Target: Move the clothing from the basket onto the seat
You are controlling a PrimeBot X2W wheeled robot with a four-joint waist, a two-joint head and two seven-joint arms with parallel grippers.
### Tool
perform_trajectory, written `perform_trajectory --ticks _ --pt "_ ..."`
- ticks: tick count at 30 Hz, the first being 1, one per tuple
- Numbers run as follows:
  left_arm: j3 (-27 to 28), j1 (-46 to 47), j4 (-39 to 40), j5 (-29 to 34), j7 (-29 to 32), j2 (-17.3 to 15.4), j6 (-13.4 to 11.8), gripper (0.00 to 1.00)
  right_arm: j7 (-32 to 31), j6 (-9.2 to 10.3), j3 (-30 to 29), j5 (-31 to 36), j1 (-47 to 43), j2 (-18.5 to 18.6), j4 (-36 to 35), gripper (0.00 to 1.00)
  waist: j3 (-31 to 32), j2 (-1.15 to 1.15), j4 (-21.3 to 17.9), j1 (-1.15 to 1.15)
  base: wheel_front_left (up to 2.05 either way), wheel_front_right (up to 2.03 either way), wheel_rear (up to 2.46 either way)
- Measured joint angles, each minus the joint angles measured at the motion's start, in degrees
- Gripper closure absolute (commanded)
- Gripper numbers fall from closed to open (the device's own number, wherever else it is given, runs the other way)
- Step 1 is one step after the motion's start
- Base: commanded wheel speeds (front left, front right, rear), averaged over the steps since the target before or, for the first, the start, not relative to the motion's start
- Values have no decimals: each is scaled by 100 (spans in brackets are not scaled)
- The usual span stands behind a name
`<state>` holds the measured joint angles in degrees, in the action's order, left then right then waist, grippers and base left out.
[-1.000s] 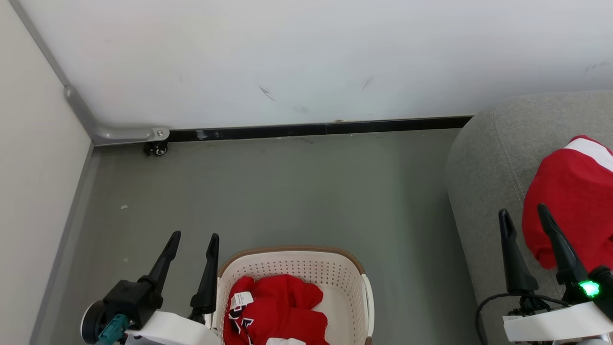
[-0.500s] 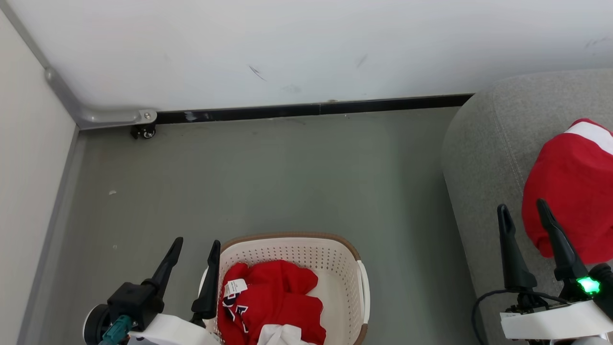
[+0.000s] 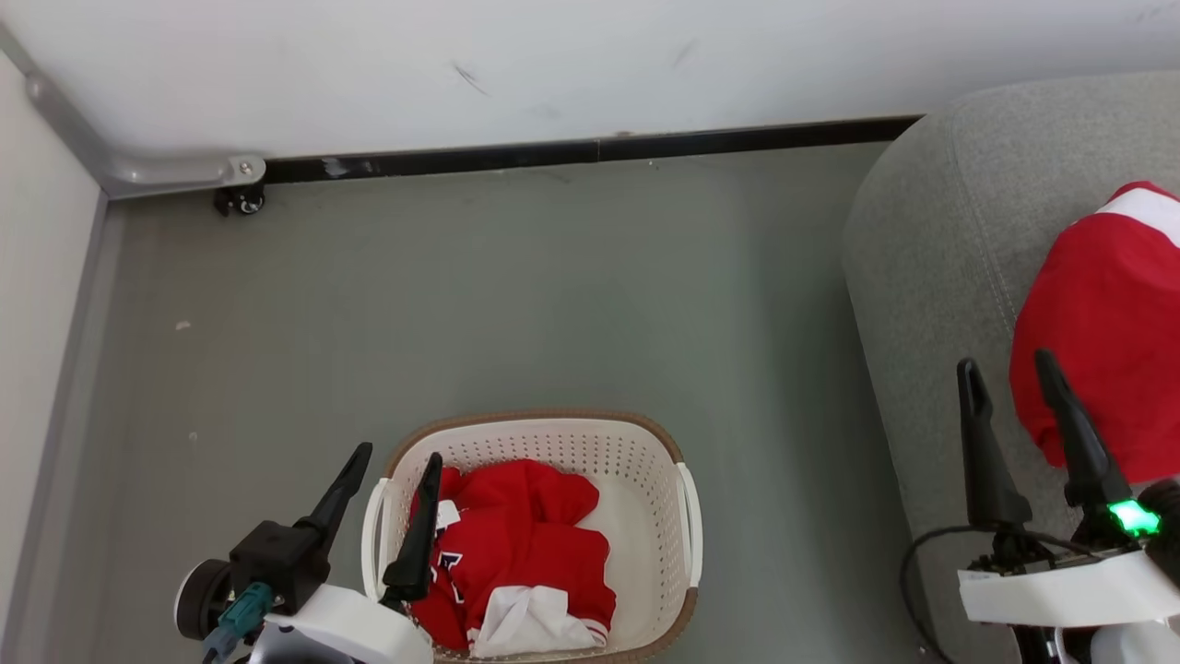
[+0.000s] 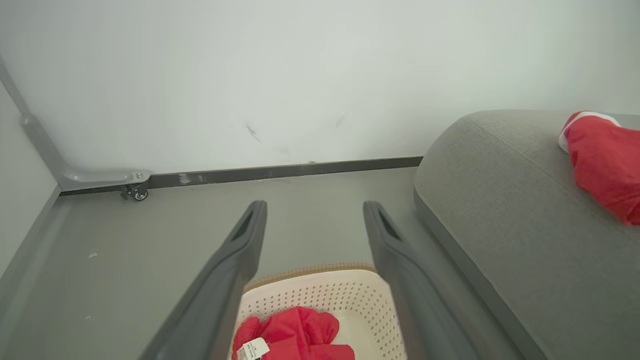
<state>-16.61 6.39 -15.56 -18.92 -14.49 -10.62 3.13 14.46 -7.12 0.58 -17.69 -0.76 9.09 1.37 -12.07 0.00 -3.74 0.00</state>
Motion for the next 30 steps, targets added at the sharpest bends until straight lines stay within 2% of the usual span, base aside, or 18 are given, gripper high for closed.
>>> perform_trajectory --ticks 14,17,30 --pt "-241 508 -556 101 65 8 145 0 0 0 4 -3 458 -63 -157 0 -568 0 -129 0 0 0 0" --pt "-274 694 -790 100 137 41 151 0 0 0 -22 -153 581 -168 -213 0 -743 0 -169 0 0 0 0" --pt "-330 1308 -1500 155 374 90 169 0 8 0 15 -207 979 -190 -457 0 -1331 0 -315 0 0 0 0"
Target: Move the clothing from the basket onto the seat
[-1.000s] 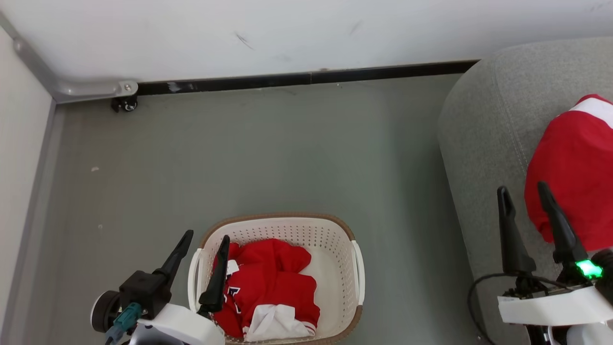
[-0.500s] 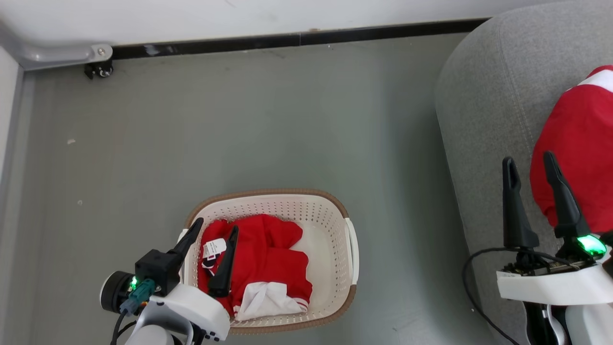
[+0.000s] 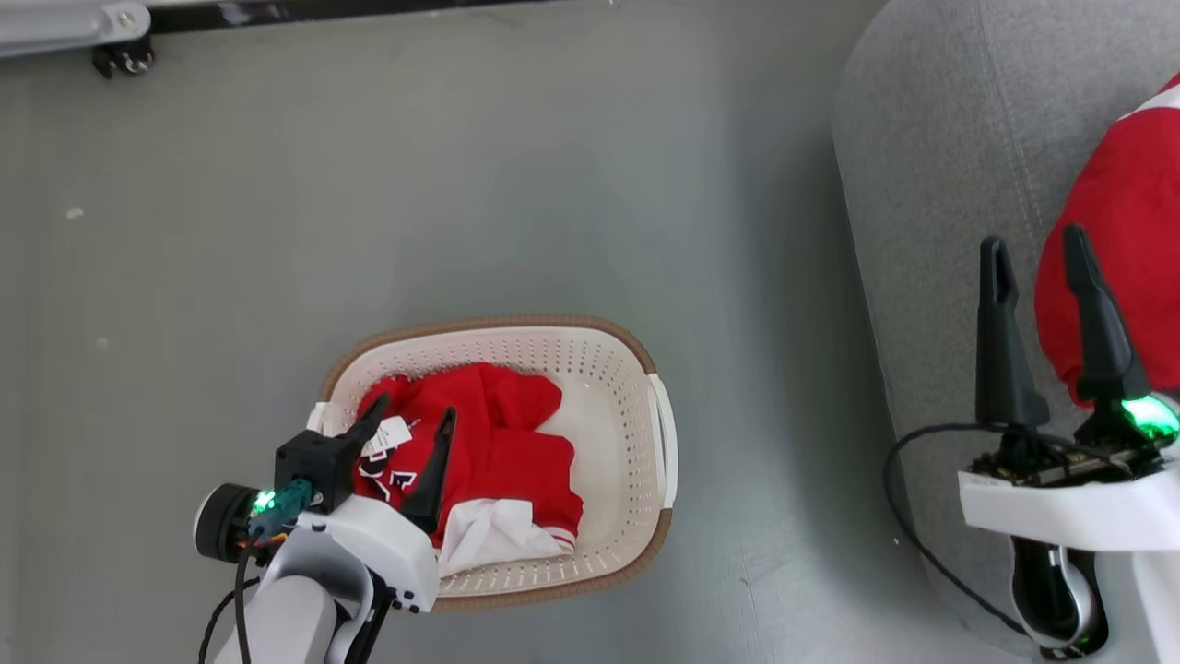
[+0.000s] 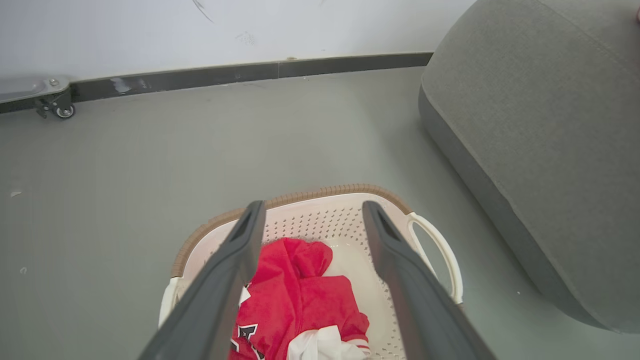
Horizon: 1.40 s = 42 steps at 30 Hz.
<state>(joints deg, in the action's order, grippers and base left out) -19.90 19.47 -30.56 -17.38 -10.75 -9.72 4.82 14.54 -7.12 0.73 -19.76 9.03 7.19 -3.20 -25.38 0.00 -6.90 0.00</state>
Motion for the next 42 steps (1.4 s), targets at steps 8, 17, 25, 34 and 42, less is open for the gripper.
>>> perform_trajectory --ticks 8,17,25,34,42 --pt "-8 352 -461 48 152 45 0 0 1 0 5 -59 205 -21 -60 0 -362 0 -93 0 0 0 0" --pt "-3 705 -985 49 233 86 -2 0 1 0 71 -170 541 -105 -244 0 -769 0 -192 0 0 0 0" --pt "8 1007 -1468 108 376 49 -12 0 2 0 116 -177 716 -121 -376 0 -1130 0 -287 0 0 0 0" --pt "45 1399 -1912 178 460 -81 -80 0 2 0 142 -179 899 -183 -458 0 -1525 0 -404 0 0 0 0" --pt "45 1767 -2234 353 528 -167 -283 0 3 0 168 -202 1015 -229 -501 0 -1857 0 -523 0 0 0 0"
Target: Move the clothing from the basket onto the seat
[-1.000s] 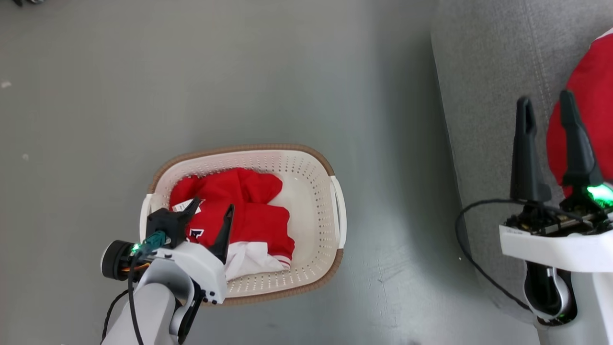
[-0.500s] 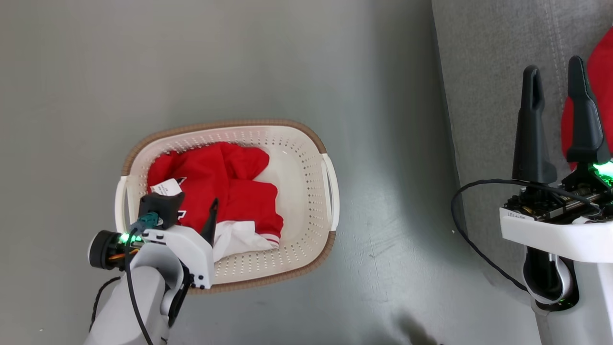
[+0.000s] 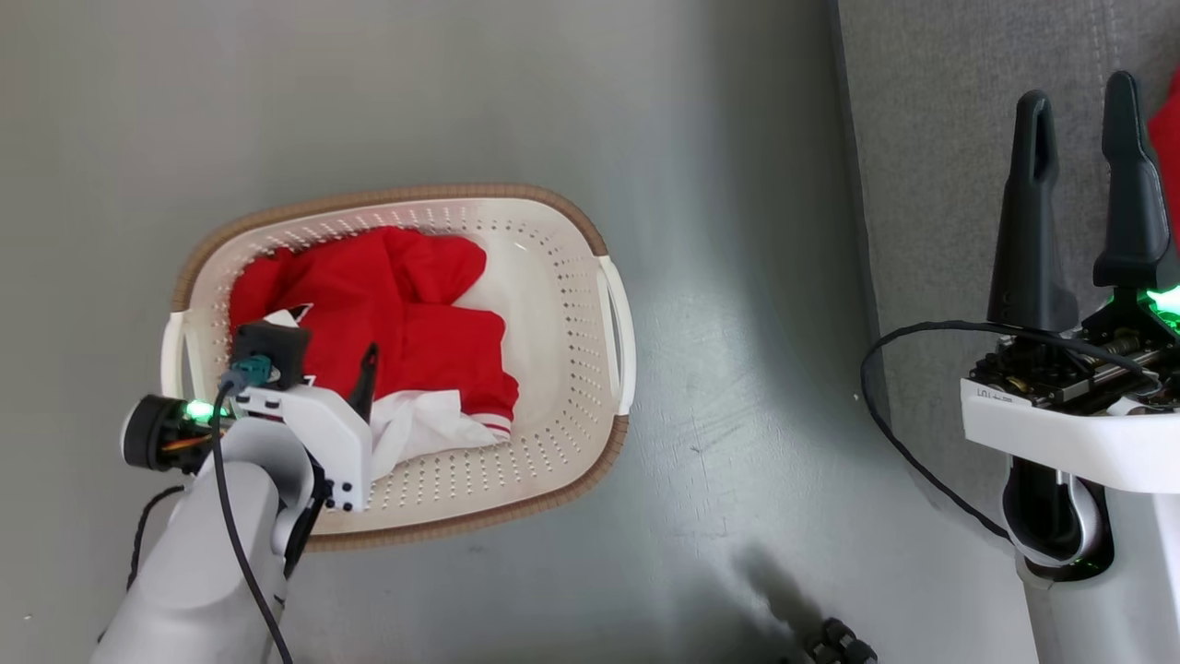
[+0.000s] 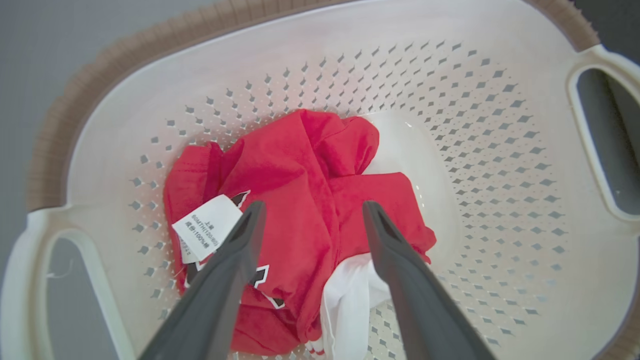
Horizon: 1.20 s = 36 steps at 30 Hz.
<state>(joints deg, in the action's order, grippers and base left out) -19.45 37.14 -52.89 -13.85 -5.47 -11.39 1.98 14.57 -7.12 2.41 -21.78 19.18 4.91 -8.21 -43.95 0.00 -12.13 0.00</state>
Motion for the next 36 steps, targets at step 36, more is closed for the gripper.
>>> perform_trajectory --ticks 36 --pt "-1182 1193 -1089 1522 597 -458 -385 0 3 0 331 -209 832 -159 -78 0 -1061 0 -616 0 0 0 0"
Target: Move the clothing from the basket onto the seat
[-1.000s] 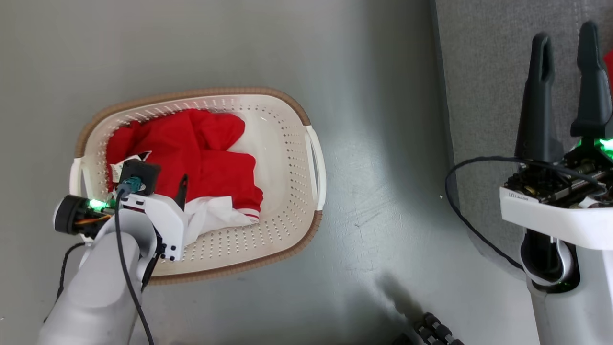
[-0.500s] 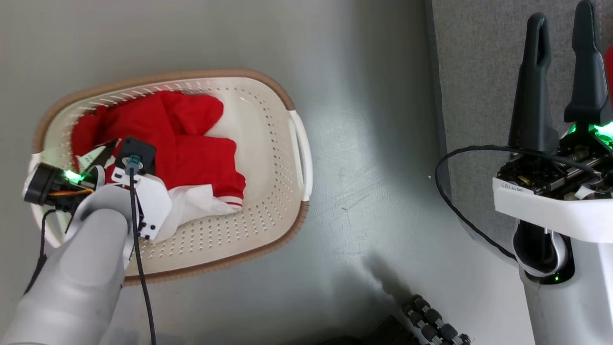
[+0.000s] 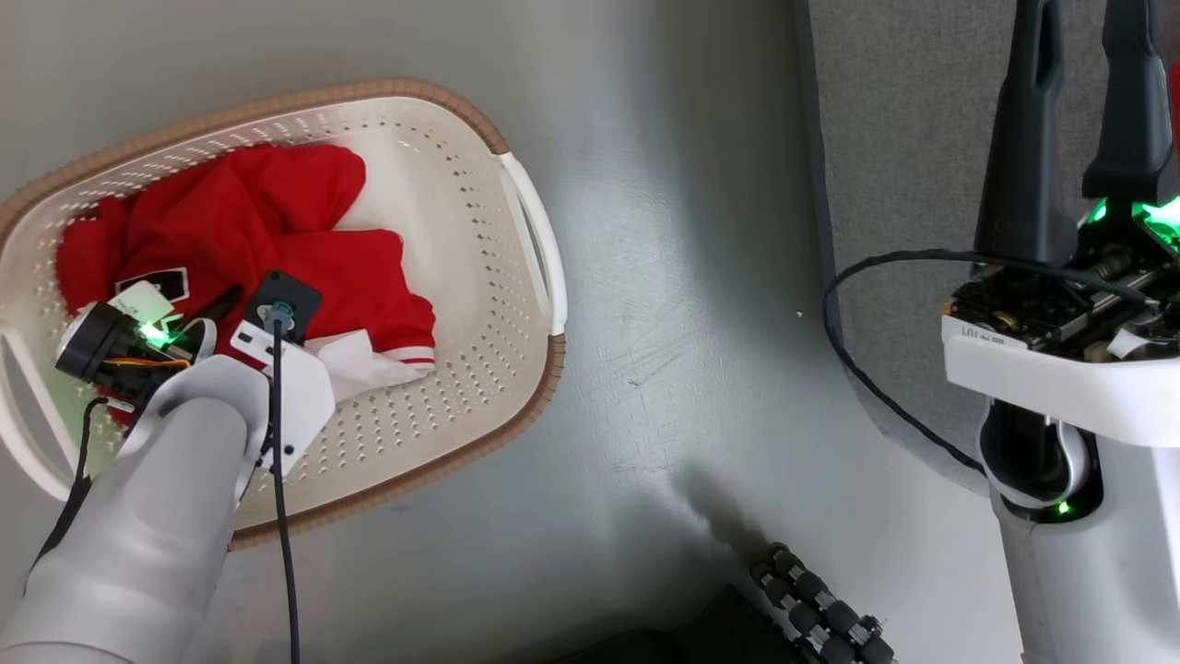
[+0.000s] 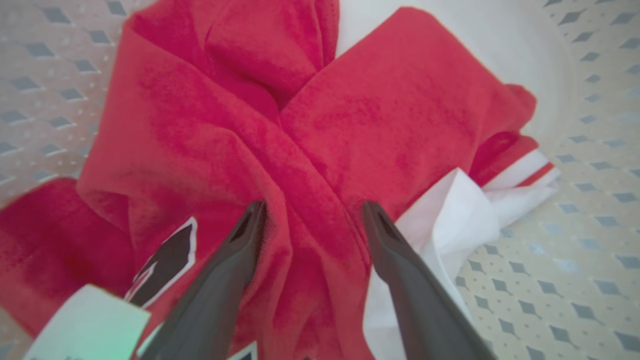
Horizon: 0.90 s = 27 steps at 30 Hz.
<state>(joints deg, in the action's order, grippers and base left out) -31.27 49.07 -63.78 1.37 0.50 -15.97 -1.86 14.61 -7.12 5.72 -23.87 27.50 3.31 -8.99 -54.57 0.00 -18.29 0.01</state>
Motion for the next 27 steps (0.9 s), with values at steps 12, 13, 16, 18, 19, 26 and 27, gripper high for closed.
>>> perform_trajectory --ticks 12,13,16,18,19,26,27 --pt "-182 213 -453 236 661 -2 -77 0 0 0 10 -43 73 -16 38 0 -145 0 -160 0 0 0 0" --pt "-187 227 -448 236 661 2 -77 0 0 0 10 -43 76 -19 40 0 -153 0 -171 -1 0 0 0" --pt "-189 280 -438 235 659 23 -75 75 0 0 13 -44 96 -26 47 0 -170 0 -201 -1 0 0 0" --pt "-189 298 -433 234 657 44 -75 100 0 0 14 -44 100 -29 52 0 -175 0 -218 0 0 0 0" --pt "-187 297 -435 232 651 52 -73 100 0 0 12 -44 100 -29 60 0 -174 0 -224 0 0 0 0" --pt "-143 298 -425 175 470 100 -71 100 0 0 -33 -44 115 -33 121 0 -145 0 -226 0 0 0 0" --pt "-134 298 -410 168 469 163 -94 100 0 0 -47 -44 134 -35 131 0 -134 0 -220 0 0 0 0"
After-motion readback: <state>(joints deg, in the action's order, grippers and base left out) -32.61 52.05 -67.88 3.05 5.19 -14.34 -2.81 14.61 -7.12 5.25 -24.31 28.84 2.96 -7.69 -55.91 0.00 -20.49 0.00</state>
